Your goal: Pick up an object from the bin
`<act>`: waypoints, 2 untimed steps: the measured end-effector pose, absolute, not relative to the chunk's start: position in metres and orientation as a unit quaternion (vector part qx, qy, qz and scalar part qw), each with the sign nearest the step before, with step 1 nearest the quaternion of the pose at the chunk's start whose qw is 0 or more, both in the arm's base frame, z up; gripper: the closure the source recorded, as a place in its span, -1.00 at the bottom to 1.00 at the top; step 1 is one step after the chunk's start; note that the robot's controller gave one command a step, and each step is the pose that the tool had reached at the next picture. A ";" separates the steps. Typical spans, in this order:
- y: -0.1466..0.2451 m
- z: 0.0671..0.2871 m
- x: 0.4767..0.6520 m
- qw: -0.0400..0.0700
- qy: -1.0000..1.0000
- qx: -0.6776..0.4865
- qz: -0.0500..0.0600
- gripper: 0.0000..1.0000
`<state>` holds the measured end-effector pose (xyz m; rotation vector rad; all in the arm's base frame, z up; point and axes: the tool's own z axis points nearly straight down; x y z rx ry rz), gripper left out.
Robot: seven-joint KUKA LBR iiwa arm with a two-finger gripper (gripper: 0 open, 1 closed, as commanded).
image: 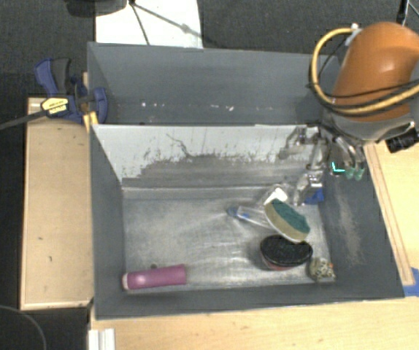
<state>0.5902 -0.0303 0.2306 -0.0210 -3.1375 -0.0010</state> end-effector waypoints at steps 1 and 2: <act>-0.058 0.076 0.585 0.002 -0.998 -0.055 -0.002 -1.00; -0.102 0.073 0.588 -0.005 -0.996 -0.094 -0.001 -1.00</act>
Offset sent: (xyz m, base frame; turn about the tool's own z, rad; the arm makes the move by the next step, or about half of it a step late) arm -0.0057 -0.0285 -0.1555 0.0972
